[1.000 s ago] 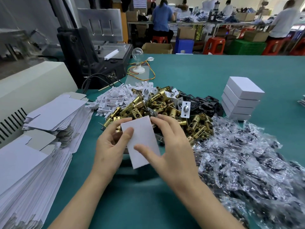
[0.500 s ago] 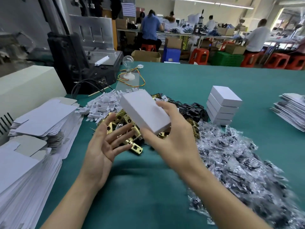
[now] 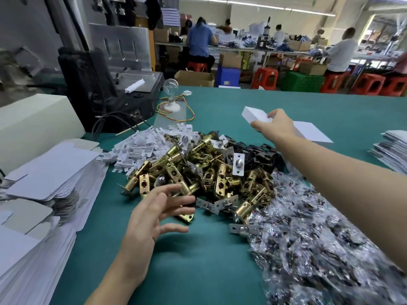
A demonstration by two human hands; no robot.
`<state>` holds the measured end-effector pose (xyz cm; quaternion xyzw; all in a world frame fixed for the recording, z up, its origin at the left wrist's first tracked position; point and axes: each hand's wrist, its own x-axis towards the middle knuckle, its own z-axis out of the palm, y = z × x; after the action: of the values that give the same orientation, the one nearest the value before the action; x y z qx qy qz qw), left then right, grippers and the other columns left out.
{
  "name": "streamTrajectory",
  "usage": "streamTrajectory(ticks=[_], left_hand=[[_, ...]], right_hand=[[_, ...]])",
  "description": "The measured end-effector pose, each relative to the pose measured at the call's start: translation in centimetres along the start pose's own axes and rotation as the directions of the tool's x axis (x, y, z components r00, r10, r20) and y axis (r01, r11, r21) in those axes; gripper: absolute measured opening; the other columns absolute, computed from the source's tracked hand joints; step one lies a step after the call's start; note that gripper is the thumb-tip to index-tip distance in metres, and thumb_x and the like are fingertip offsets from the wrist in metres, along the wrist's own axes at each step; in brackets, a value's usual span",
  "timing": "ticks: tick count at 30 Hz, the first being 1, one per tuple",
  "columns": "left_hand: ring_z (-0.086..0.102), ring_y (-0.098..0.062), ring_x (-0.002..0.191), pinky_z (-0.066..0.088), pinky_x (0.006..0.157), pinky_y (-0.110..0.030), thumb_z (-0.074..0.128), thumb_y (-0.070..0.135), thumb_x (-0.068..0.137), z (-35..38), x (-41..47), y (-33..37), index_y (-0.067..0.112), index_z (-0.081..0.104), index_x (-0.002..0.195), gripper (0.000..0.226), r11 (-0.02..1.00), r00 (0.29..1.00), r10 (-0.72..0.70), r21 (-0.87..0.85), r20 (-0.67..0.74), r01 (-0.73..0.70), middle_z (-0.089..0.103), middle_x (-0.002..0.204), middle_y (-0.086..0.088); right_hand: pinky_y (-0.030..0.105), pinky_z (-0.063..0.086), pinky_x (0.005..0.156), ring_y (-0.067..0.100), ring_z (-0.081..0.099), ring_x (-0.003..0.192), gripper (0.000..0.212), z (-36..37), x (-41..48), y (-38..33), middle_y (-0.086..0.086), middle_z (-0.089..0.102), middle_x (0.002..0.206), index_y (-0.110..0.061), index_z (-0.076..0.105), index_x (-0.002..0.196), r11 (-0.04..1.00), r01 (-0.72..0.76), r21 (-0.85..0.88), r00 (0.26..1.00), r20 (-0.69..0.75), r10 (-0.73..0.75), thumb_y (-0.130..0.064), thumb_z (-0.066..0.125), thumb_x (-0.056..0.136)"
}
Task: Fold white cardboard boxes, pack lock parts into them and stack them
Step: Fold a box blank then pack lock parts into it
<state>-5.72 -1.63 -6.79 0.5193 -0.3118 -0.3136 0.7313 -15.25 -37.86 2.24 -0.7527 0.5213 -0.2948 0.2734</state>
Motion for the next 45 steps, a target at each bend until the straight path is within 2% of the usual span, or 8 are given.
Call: streamTrajectory(ticks=[10, 16, 18, 24, 28, 37, 42, 45], left_hand=[[0.077, -0.034, 0.098, 0.063, 0.064, -0.039, 0.061, 0.056, 0.081, 0.1, 0.4, -0.9, 0.030, 0.079, 0.105, 0.040, 0.998, 0.997, -0.035, 0.052, 0.064, 0.032, 0.079, 0.111, -0.016], [0.077, -0.034, 0.099, 0.062, 0.065, -0.037, 0.075, 0.080, 0.069, 0.5, 0.4, -0.6, 0.028, 0.079, 0.105, 0.064, 0.995, 0.984, -0.089, 0.068, 0.156, 0.079, 0.078, 0.112, -0.016], [0.076, -0.034, 0.099, 0.062, 0.065, -0.037, 0.076, 0.076, 0.071, 0.5, 0.4, -0.7, 0.028, 0.079, 0.104, 0.059, 0.994, 0.983, -0.090, 0.070, 0.161, 0.079, 0.078, 0.112, -0.016], [0.076, -0.032, 0.099, 0.062, 0.066, -0.036, 0.059, 0.050, 0.080, 0.4, 0.2, -1.0, 0.027, 0.079, 0.104, 0.039, 0.995, 0.983, -0.085, 0.064, 0.166, 0.075, 0.079, 0.111, -0.016], [0.076, -0.031, 0.098, 0.061, 0.067, -0.035, 0.058, 0.052, 0.081, 0.5, 0.3, -1.0, 0.029, 0.079, 0.103, 0.038, 0.994, 0.982, -0.082, 0.086, 0.173, 0.068, 0.079, 0.110, -0.015], [0.076, -0.030, 0.098, 0.062, 0.067, -0.036, 0.058, 0.051, 0.083, 0.5, 0.3, -1.1, 0.028, 0.078, 0.105, 0.038, 0.991, 0.981, -0.072, 0.122, 0.182, 0.050, 0.078, 0.110, -0.015], [0.075, -0.030, 0.098, 0.062, 0.066, -0.037, 0.057, 0.051, 0.082, 0.4, 0.3, -1.1, 0.028, 0.078, 0.105, 0.038, 0.991, 0.984, -0.068, 0.129, 0.166, 0.046, 0.078, 0.111, -0.016], [0.076, -0.029, 0.097, 0.062, 0.066, -0.037, 0.057, 0.050, 0.083, 0.4, 0.4, -1.2, 0.028, 0.078, 0.105, 0.038, 0.990, 0.986, -0.058, 0.134, 0.157, 0.036, 0.079, 0.110, -0.016]], right_hand=[[0.040, 0.048, 0.093, 0.038, 0.055, 0.125, 0.075, 5.8, 7.0, 3.3, 0.017, 0.057, 0.135, -0.008, 0.041, 0.142, 0.952, 0.003, -0.307, 0.990, 0.137, 0.041, -0.035, 0.080, 0.084], [0.038, 0.051, 0.092, 0.037, 0.059, 0.112, 0.054, 5.7, 9.8, 3.2, 0.014, 0.060, 0.112, -0.001, 0.056, 0.127, 0.777, 0.091, -0.623, 0.947, 0.296, 0.127, -0.020, 0.079, 0.082], [0.043, 0.051, 0.101, 0.037, 0.058, 0.117, 0.054, 5.3, 10.8, 3.3, 0.013, 0.061, 0.123, -0.006, 0.055, 0.134, 0.717, 0.151, -0.680, 0.938, 0.327, 0.112, -0.009, 0.072, 0.083], [0.035, 0.045, 0.096, 0.036, 0.049, 0.134, 0.069, 4.9, 10.6, 3.4, 0.014, 0.046, 0.153, -0.014, 0.033, 0.158, 0.653, 0.283, -0.703, 0.915, 0.402, 0.037, 0.003, 0.050, 0.093], [0.036, 0.047, 0.084, 0.038, 0.050, 0.129, 0.065, 5.1, 10.3, 4.1, 0.020, 0.047, 0.148, -0.017, 0.033, 0.158, 0.690, 0.256, -0.677, 0.926, 0.376, 0.025, -0.003, 0.048, 0.097], [0.045, 0.055, 0.095, 0.039, 0.051, 0.128, 0.078, 4.4, 9.0, 3.1, 0.018, 0.045, 0.151, -0.017, 0.039, 0.156, 0.733, 0.303, -0.609, 0.887, 0.461, 0.017, 0.005, 0.070, 0.087], [0.038, 0.044, 0.104, 0.037, 0.047, 0.135, 0.075, 4.4, 8.5, 3.3, 0.016, 0.048, 0.152, -0.019, 0.035, 0.157, 0.645, 0.351, -0.679, 0.889, 0.457, -0.003, -0.017, 0.073, 0.092], [0.041, 0.051, 0.087, 0.038, 0.056, 0.113, 0.062, 4.6, 7.7, 3.4, 0.020, 0.057, 0.133, -0.009, 0.037, 0.147, 0.641, 0.292, -0.710, 0.917, 0.398, 0.023, -0.021, 0.066, 0.094]])
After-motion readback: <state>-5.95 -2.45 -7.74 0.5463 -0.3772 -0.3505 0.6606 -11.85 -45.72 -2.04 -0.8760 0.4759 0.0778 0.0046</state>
